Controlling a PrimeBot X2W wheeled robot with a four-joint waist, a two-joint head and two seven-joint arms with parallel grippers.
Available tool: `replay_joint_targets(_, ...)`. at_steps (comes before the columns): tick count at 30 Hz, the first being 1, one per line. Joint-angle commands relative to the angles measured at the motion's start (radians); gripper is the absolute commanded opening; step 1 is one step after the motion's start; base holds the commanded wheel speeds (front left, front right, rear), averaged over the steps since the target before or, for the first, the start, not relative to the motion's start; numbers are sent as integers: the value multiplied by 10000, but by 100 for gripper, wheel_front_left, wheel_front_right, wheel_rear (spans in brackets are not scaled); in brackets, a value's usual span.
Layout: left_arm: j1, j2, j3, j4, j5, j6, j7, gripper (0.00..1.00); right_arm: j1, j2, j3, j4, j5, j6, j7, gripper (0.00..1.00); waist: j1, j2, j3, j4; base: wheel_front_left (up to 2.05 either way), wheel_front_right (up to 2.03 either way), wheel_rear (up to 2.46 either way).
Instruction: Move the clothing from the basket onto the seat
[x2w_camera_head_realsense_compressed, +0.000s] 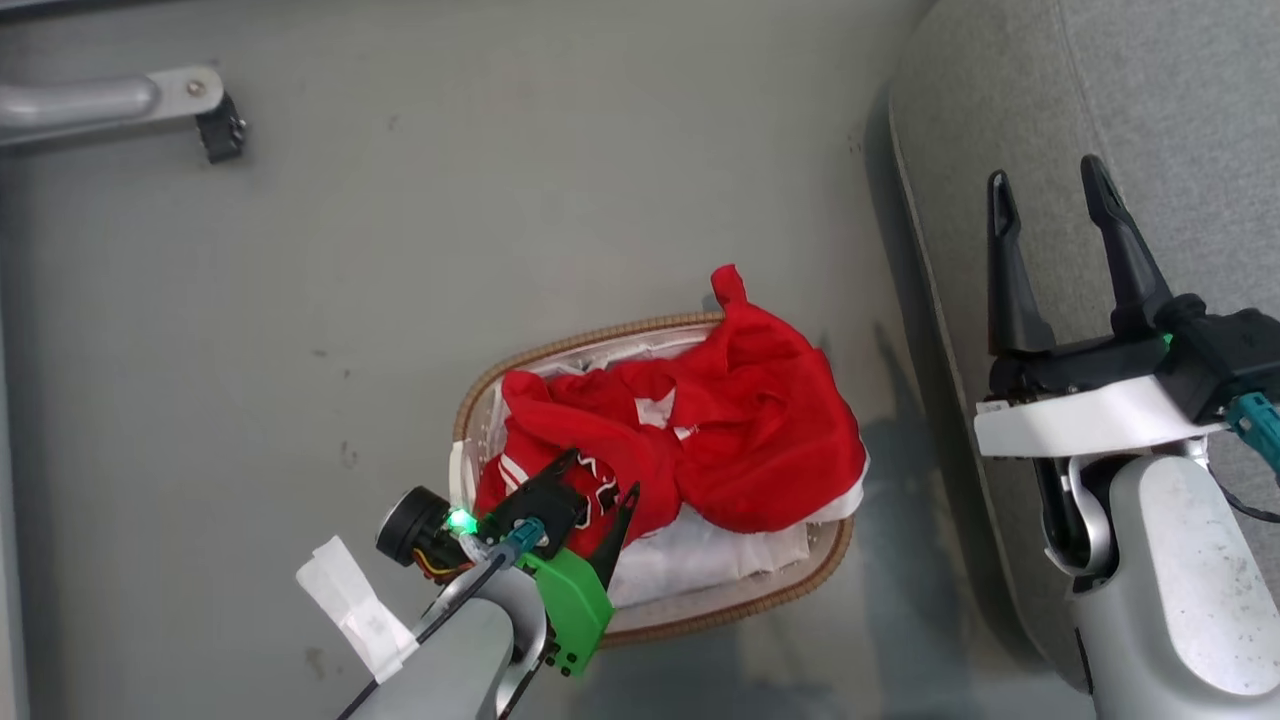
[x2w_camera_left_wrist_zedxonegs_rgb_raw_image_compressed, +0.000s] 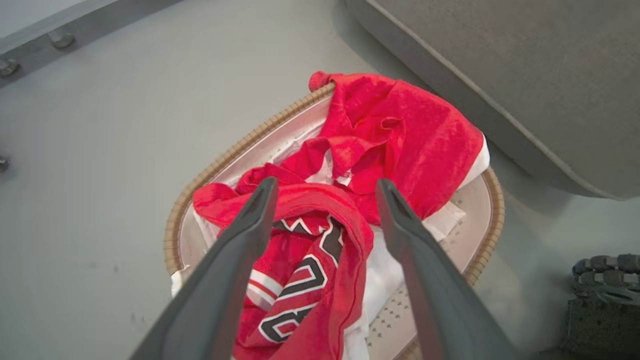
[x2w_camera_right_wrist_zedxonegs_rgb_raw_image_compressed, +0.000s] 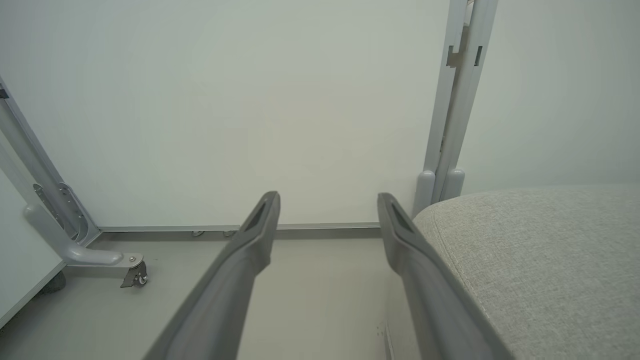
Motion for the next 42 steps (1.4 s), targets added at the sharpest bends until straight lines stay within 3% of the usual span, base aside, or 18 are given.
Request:
replay_joint_targets(1,-371,62,-136,171,-77,35,0,100,-254,-28,-34,-116,68,-3,-46,100,-1,106,1653,-749,0,0,0)
replay_joint_targets(18,-1722,61,-915,2309,-975,293,2,97,-752,-29,83,-202,416,-3,-46,100,-1,106,2949,-1098,0,0,0)
replay_joint_targets(20,-1781,61,-957,2312,-1044,308,2,48,-774,-31,55,-140,403,-3,-46,100,-1,106,2908,-1057,0,0,0)
replay_joint_targets(23,-1815,58,-942,2046,-1141,404,2,0,-742,-31,55,0,315,-3,-46,100,-1,106,2733,-947,0,0,0)
replay_joint_targets(31,-1321,88,-863,1032,-761,622,2,0,-375,-32,91,441,181,-5,-44,100,-1,106,1701,-479,0,0,0)
replay_joint_targets(42,-222,1030,-369,-1432,465,685,-3,0,926,-36,275,1356,-188,-5,-46,100,-1,106,-1104,378,0,0,0)
